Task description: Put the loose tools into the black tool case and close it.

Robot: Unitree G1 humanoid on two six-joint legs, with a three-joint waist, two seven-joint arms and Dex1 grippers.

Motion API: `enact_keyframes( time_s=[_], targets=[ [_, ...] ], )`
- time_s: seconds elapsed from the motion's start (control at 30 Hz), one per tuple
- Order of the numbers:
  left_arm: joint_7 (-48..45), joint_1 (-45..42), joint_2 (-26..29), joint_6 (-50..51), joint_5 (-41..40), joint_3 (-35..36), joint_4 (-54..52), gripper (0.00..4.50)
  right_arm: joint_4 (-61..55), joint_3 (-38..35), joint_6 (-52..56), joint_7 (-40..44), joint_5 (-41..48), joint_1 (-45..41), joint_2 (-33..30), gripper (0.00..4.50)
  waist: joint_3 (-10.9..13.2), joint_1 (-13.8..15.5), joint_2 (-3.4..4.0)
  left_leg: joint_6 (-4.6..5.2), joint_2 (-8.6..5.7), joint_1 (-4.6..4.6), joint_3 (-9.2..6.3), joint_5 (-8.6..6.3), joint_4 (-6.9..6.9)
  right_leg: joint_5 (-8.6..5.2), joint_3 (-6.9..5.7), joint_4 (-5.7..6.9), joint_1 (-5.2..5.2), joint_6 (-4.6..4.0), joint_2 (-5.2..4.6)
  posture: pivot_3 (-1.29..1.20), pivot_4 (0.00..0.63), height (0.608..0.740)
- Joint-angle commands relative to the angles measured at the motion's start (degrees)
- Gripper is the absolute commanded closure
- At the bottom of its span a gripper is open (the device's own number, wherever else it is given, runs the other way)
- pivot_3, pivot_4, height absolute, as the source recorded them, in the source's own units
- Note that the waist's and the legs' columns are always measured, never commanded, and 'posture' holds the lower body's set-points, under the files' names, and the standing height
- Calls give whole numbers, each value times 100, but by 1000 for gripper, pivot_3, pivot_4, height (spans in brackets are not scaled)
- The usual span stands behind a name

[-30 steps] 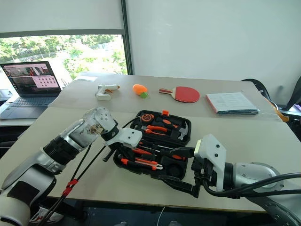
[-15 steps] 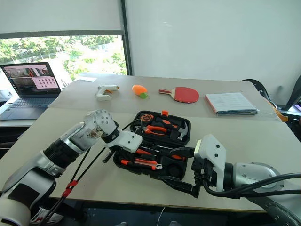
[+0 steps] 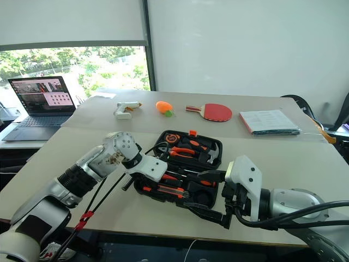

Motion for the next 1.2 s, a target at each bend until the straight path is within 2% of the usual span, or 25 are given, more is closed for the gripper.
enact_keyframes(
  time_s=[0.03, 0.1, 0.2, 0.5, 0.7, 0.83, 1.0, 1.13, 1.2],
  targets=[
    [-45, -376, 139, 507, -712, 222, -93, 4421, -95, -136, -123, 14, -3, 21, -5, 0, 0, -9, -1, 0, 1, -15, -4, 0, 0, 2, 0, 1, -16, -3, 0, 0, 150, 740],
    [-45, -509, 171, 668, -948, 235, -133, 4421, -88, -129, -131, 22, -25, 29, -2, 0, 0, -9, -1, 0, -1, -44, -11, 0, 0, 22, 1, 7, -47, -38, 0, 0, 150, 740],
    [27, -564, -9, 525, -746, 225, 50, 4421, -68, -63, -132, 8, -57, -24, 12, 0, 0, -9, -1, 0, -6, -88, -18, 0, 2, 25, 4, 17, -96, -41, -1, 0, 150, 740],
    [347, -201, -366, -5, -226, -59, 417, 4421, -59, -84, -95, -8, -33, -53, 2, 0, 2, -19, -3, 2, -8, -85, -11, -1, 1, 24, 3, 15, -93, -41, -2, 0, 150, 740],
    [648, 43, -387, -528, 236, -275, 486, 4421, -115, -109, -77, -76, 38, -28, 21, 0, 1, -8, -1, 2, -7, -80, -11, -1, 2, 24, 3, 15, -85, -41, -2, 0, 150, 740],
    [590, 184, -396, -556, 243, -216, 370, 4421, -127, -155, -81, -86, 83, 3, 11, 0, -1, -2, 1, 2, -8, -55, -10, -1, 2, 24, 4, 14, -61, -41, -4, 0, 150, 740],
    [449, 144, -572, 260, -753, 744, 14, 4421, -91, -327, -97, -62, -26, 176, -38, 0, 0, -9, 0, 2, -3, -23, -6, -1, 0, 22, 2, 5, -23, -39, -2, 0, 150, 740],
    [461, 15, -631, 778, -1662, 1666, -115, 4421, 106, -701, -208, -75, -528, 703, 23, 0, 2, -1, -3, 2, -2, -76, -13, -1, 6, 24, 1, 13, -80, -39, -3, 0, 150, 740],
    [393, -118, -553, 1180, -2118, 2098, -89, 3900, 340, -1153, -271, -19, -843, 1141, 85, 0, 2, -5, -4, 2, -5, -93, -15, -1, 7, 24, 1, 17, -96, -39, -2, 0, 150, 740]
  ],
)
